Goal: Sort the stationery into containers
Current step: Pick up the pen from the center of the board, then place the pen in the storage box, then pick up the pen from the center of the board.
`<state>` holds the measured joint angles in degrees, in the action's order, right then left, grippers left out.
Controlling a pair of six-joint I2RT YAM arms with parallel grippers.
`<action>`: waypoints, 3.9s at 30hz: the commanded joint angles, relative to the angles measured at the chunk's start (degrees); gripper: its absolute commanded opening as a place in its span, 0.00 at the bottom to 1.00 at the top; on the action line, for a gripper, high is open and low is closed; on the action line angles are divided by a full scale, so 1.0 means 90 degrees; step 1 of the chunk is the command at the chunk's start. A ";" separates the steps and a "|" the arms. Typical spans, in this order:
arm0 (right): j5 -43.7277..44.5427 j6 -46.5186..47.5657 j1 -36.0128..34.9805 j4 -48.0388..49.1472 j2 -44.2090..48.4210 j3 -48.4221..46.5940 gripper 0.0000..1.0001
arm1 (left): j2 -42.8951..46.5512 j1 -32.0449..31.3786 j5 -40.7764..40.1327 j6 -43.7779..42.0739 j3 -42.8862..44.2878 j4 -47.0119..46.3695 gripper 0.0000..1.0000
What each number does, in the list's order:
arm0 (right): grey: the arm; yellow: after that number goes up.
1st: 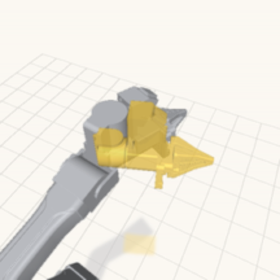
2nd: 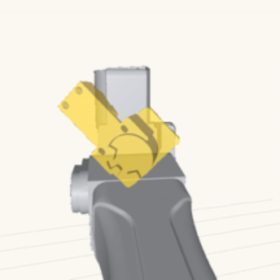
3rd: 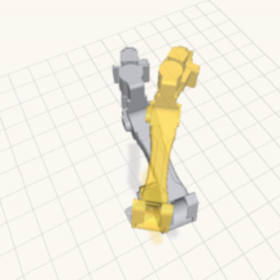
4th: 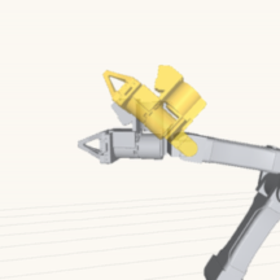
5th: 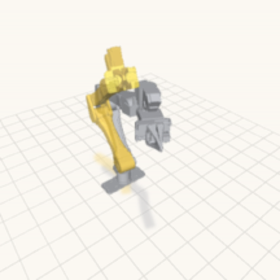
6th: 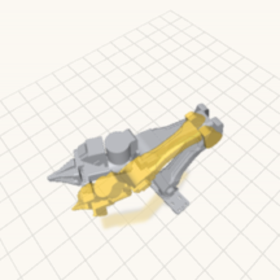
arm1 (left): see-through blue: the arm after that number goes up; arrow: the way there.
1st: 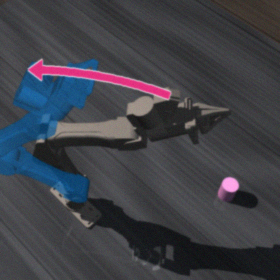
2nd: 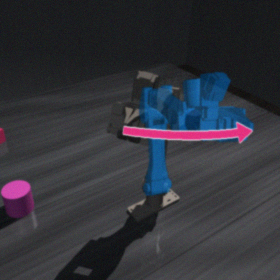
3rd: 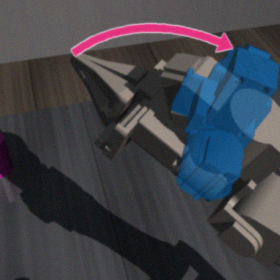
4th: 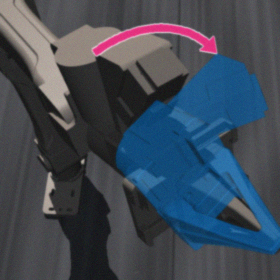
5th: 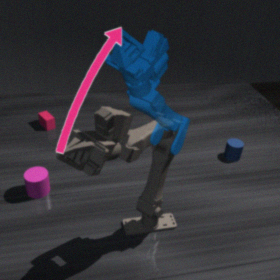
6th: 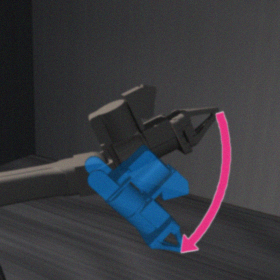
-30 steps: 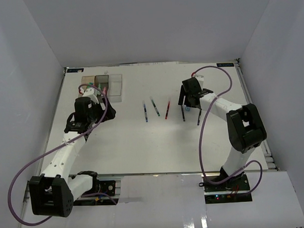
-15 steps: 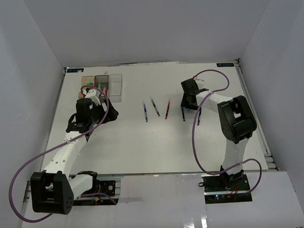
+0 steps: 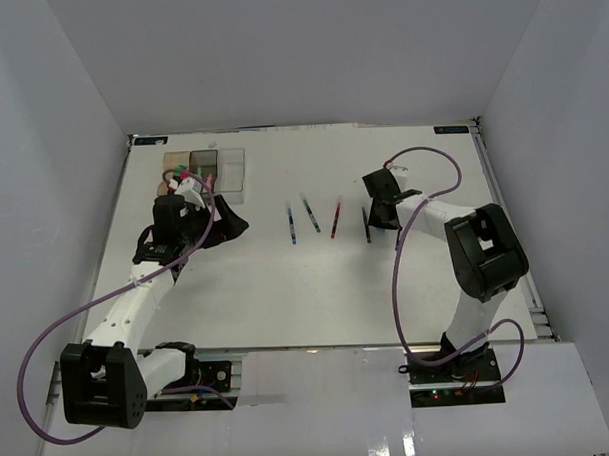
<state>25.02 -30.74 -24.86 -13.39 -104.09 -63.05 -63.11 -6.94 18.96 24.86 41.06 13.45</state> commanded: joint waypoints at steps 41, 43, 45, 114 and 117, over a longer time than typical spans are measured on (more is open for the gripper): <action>-0.1872 0.0954 -0.2667 0.2983 0.3783 0.2269 0.78 | -0.2187 -0.3459 -0.1958 0.1556 0.2390 -0.0403 0.14; -0.1668 0.1139 -0.2667 0.2642 0.3909 0.2269 0.92 | -0.2216 -0.3244 -0.2038 0.1040 0.2527 -0.0062 0.14; -0.1462 0.1267 -0.2638 0.2426 0.4084 0.2317 0.98 | -0.2362 -0.2717 -0.2302 0.0628 0.2877 0.0232 0.14; -0.0758 0.1765 -0.2511 0.0833 0.6908 0.4241 0.90 | -0.5702 -0.3536 -0.4919 0.1661 0.4227 0.0937 0.62; -0.0768 0.1756 -0.2511 0.0843 0.6966 0.4290 0.90 | -0.5839 -0.3545 -0.4919 0.1652 0.4237 0.0927 0.56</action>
<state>16.82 -14.61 -47.64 -6.52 -42.39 -24.84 -115.24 -38.63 -24.69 38.83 77.76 22.20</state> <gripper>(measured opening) 0.903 0.575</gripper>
